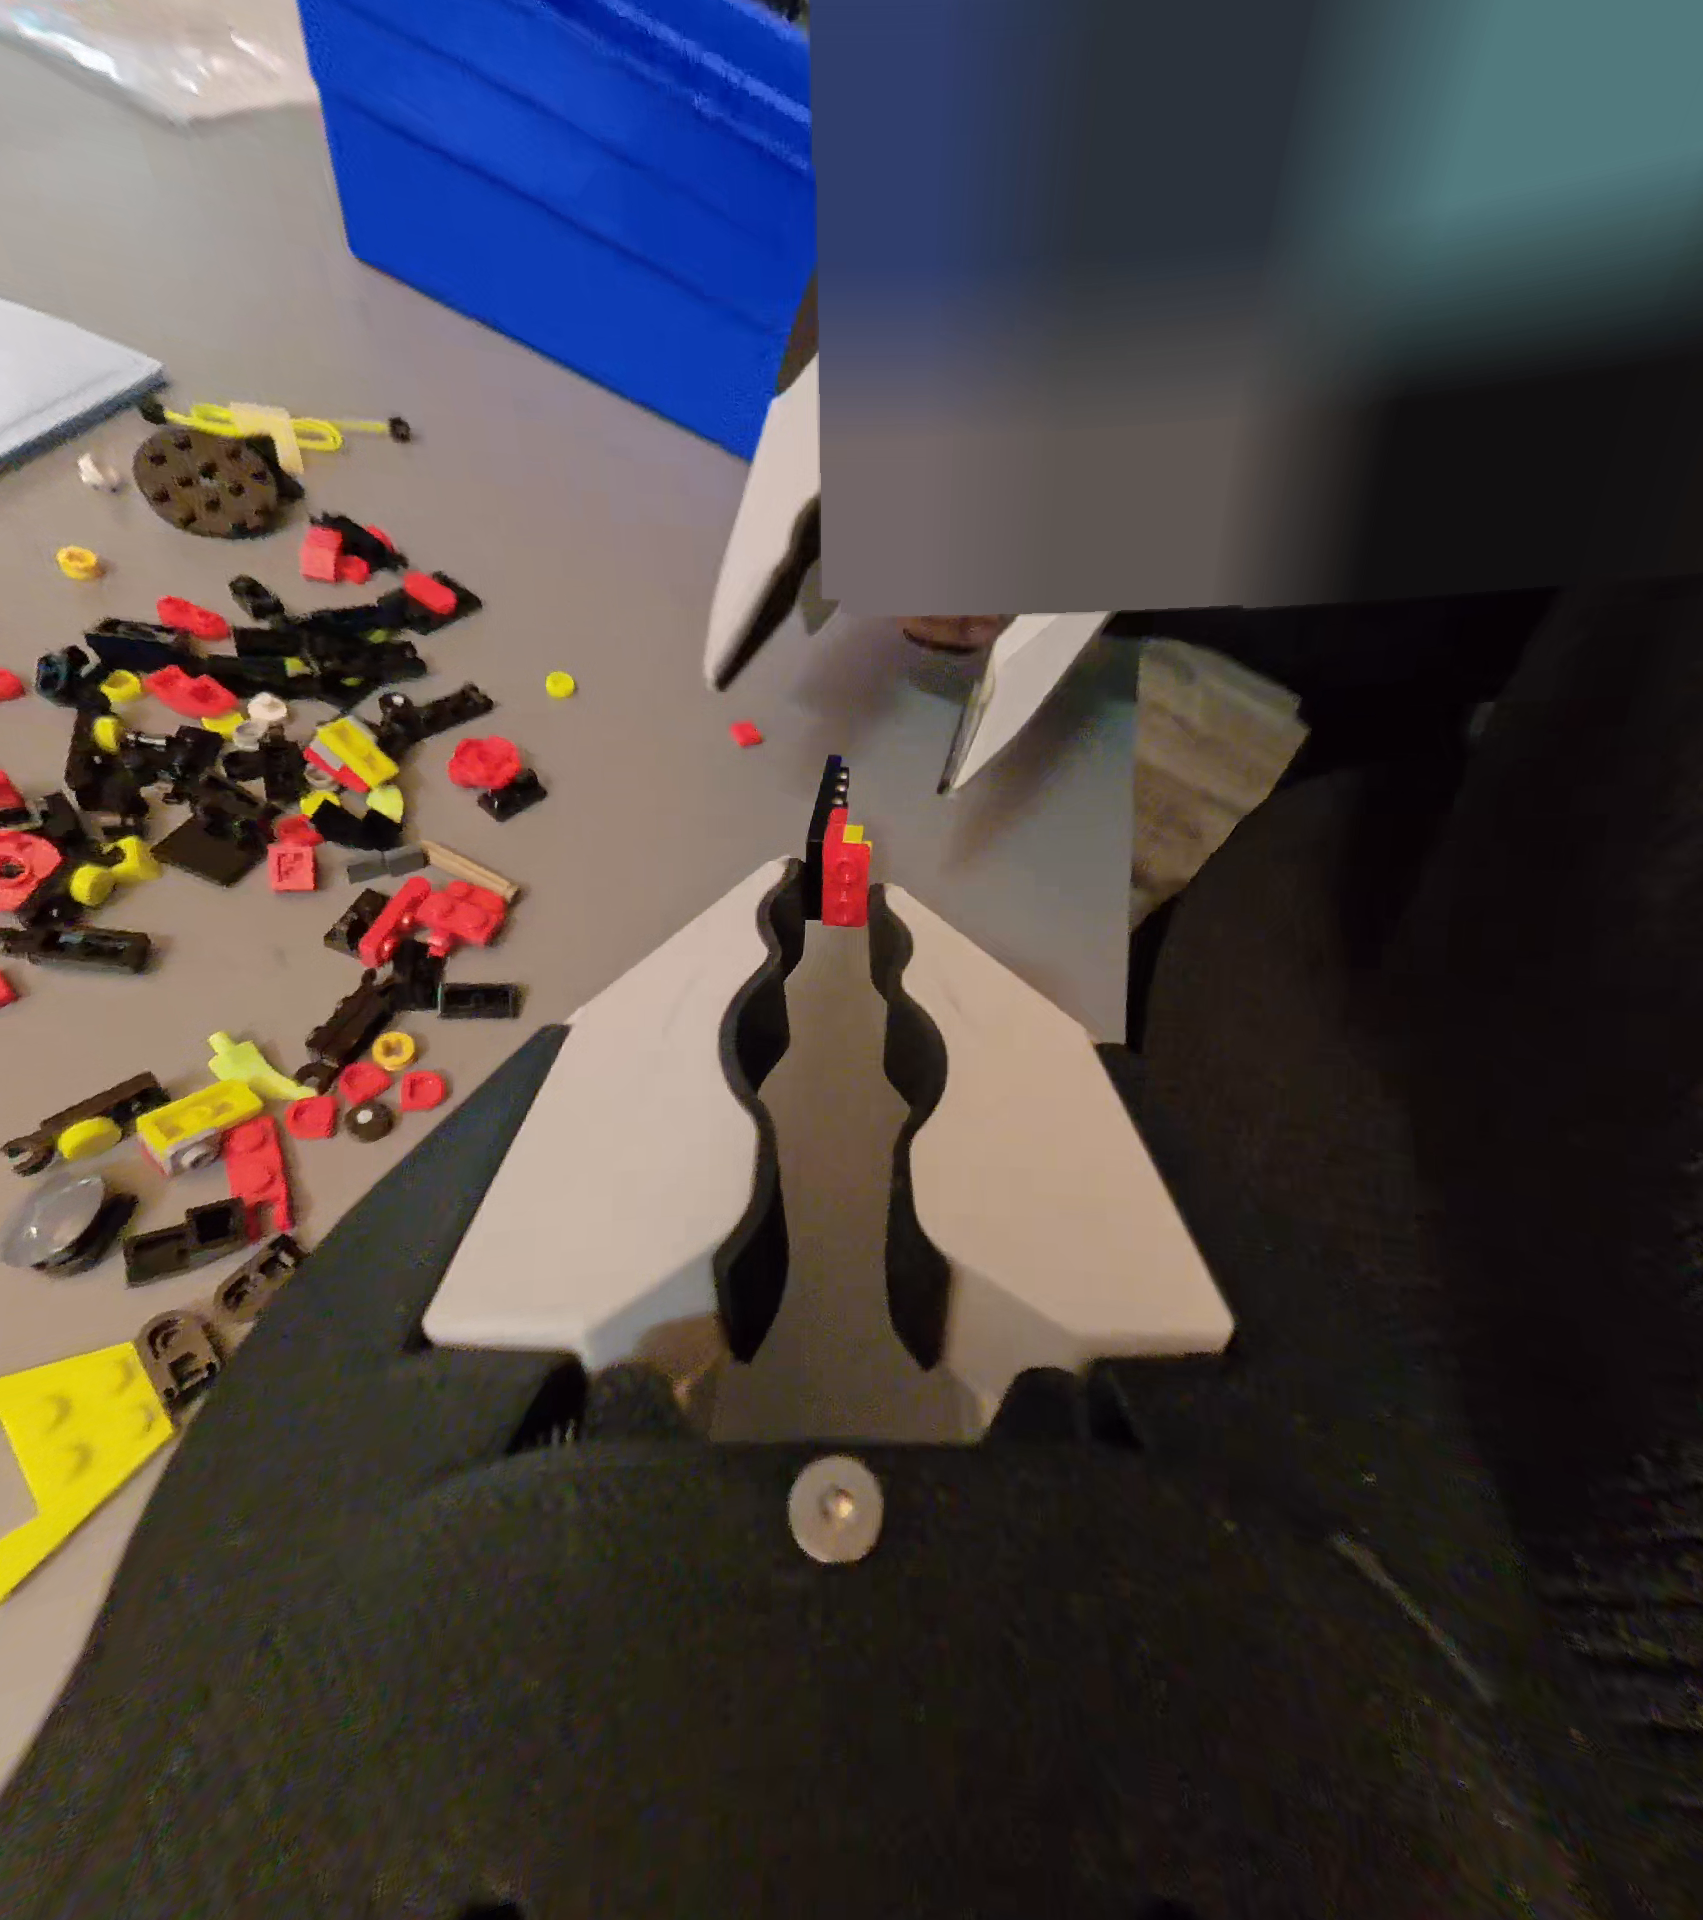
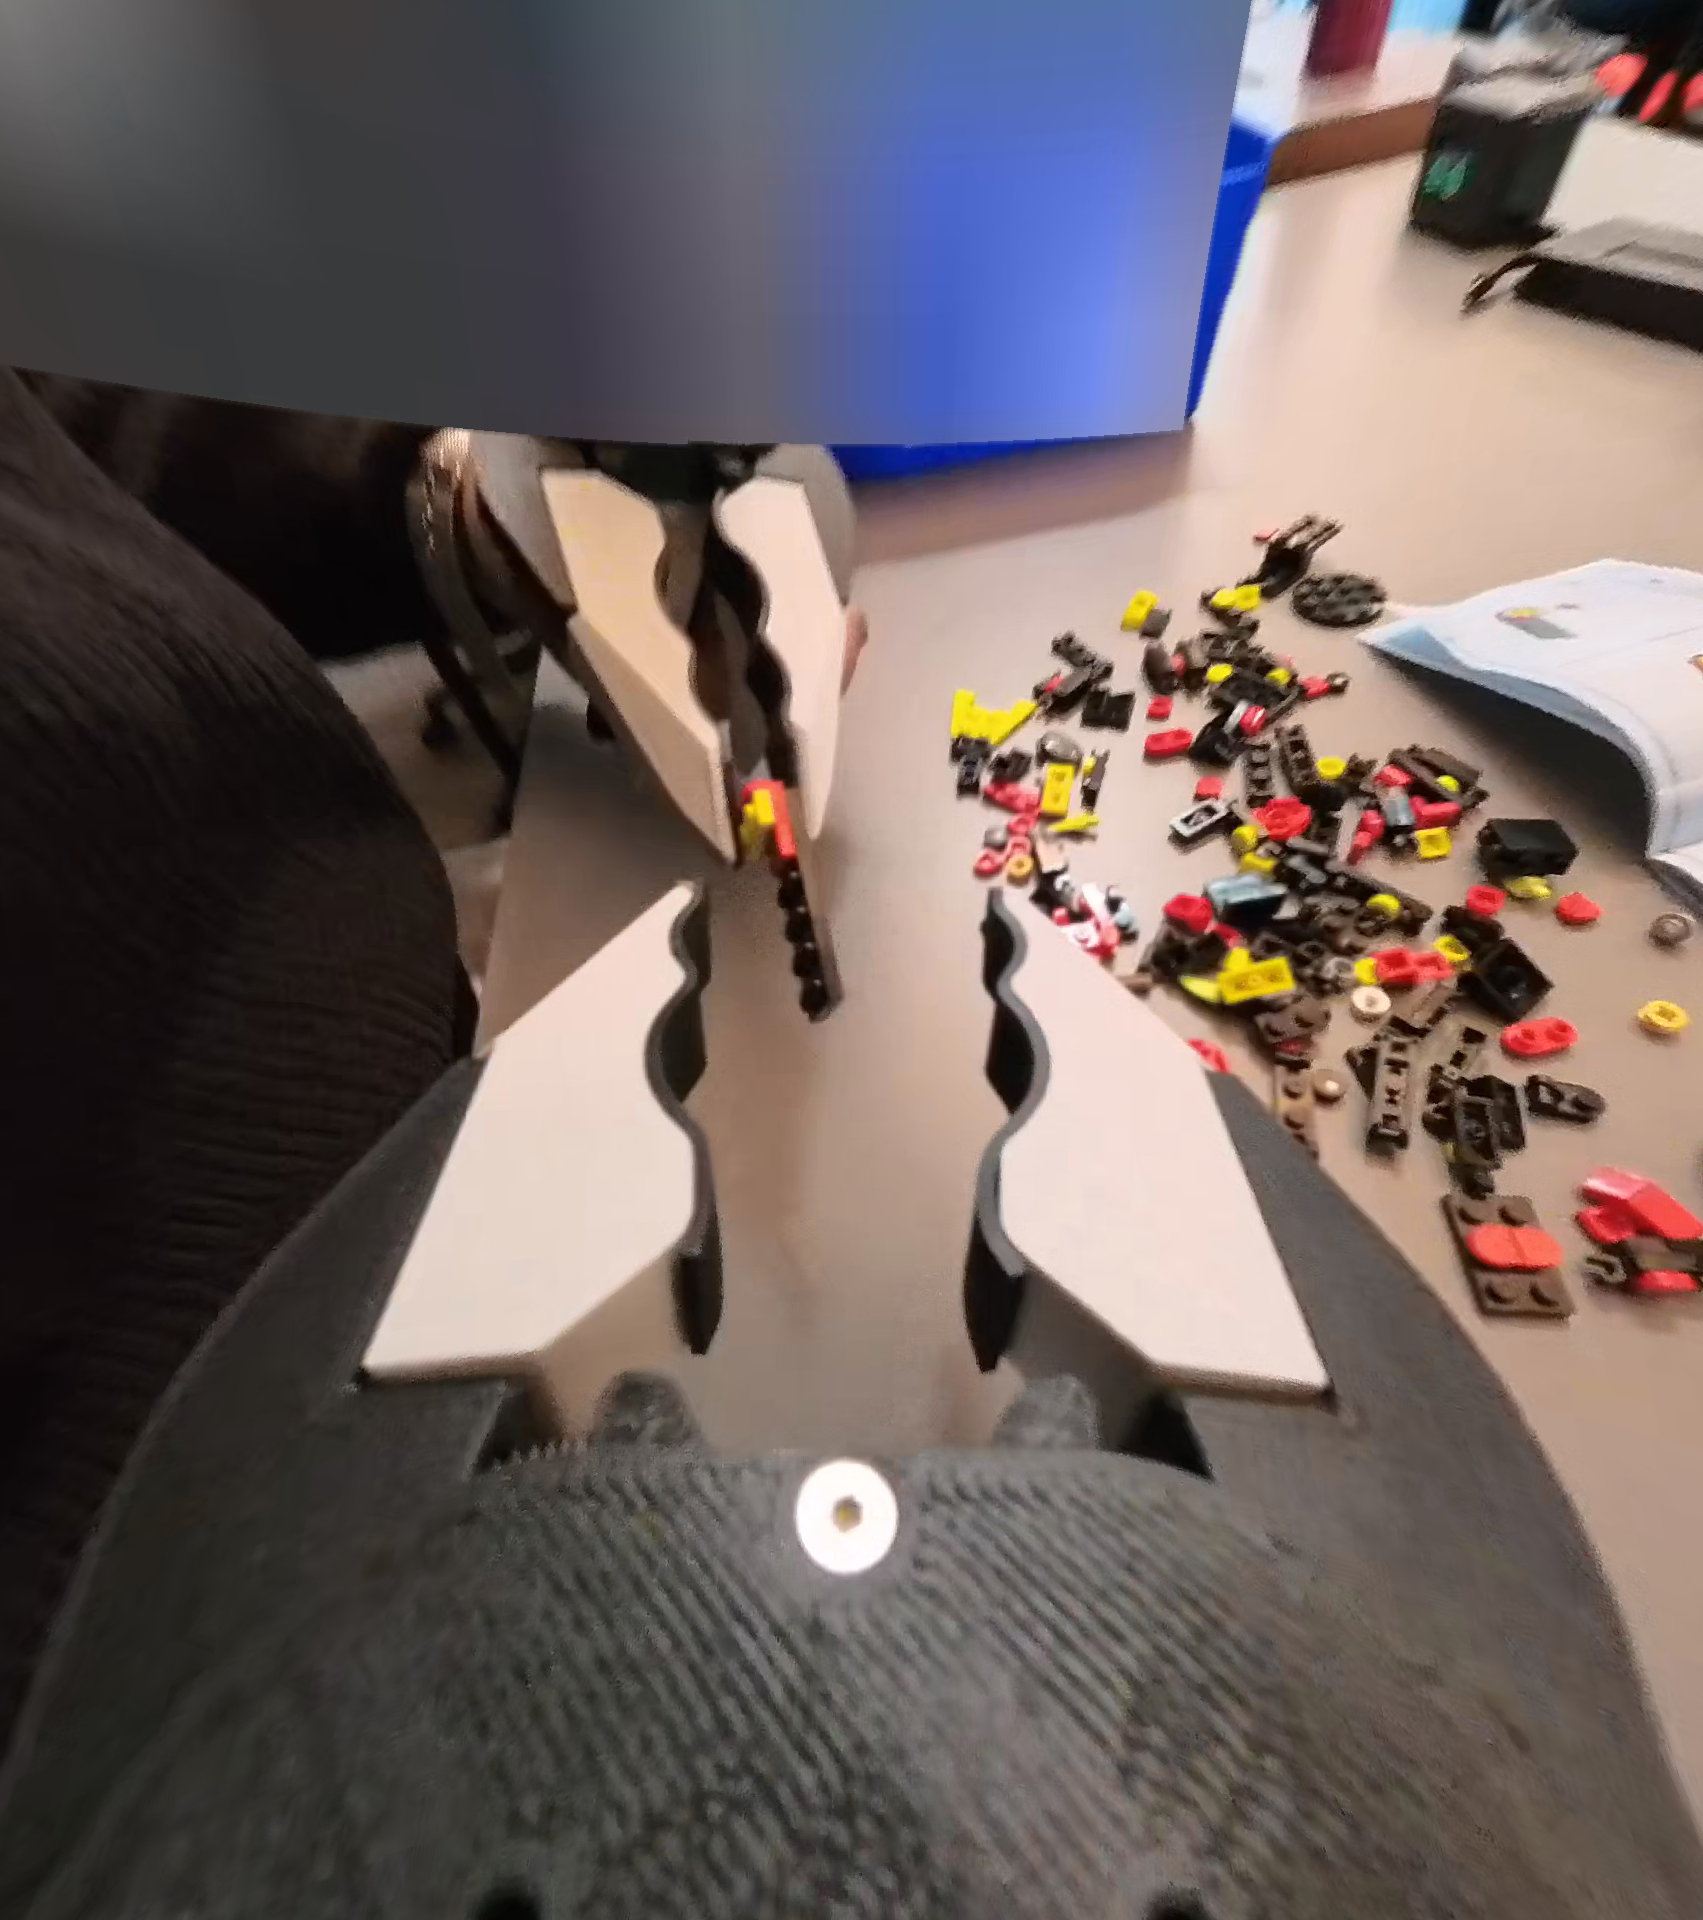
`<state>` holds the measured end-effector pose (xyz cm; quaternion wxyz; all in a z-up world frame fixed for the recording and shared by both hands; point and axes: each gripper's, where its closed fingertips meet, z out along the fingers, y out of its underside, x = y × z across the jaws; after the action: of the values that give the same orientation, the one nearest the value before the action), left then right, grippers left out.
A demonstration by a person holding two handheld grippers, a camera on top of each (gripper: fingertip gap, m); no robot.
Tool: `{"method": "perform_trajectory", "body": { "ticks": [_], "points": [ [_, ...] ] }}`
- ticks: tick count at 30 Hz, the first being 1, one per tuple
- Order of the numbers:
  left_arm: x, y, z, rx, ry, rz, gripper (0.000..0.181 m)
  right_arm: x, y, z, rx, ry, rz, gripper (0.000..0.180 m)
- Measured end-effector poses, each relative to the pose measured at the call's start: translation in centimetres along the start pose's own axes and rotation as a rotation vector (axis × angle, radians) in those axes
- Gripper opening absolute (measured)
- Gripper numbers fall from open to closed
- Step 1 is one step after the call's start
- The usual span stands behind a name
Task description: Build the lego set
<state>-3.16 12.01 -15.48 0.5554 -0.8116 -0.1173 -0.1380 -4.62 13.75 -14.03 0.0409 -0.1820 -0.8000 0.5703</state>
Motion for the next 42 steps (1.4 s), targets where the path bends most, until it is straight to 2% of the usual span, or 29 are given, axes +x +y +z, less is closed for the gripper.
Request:
{"method": "perform_trajectory", "body": {
  "ticks": [6,11,17,26,42],
  "points": [
    [1.2,-2.4,-0.6,0.136,0.060,-0.004,0.009,-0.6,-2.0,-0.4,0.133,-0.069,0.097,0.049],
    [2.1,-4.0,-0.9,0.232,0.079,0.008,0.009,-1.9,-4.3,-0.5,0.260,-0.122,0.142,0.032],
    [2.9,-5.3,-1.2,0.310,0.106,0.020,0.009,-2.4,-5.0,-0.9,0.301,-0.151,0.134,0.012],
    [3.5,-5.6,-1.2,0.332,0.113,0.047,0.009,-3.0,-5.4,-1.0,0.321,-0.170,0.120,0.004],
    [3.9,-5.5,-1.3,0.325,0.160,0.018,0.009,-3.4,-5.4,-1.1,0.310,-0.213,0.116,0.004]
  ]
}}
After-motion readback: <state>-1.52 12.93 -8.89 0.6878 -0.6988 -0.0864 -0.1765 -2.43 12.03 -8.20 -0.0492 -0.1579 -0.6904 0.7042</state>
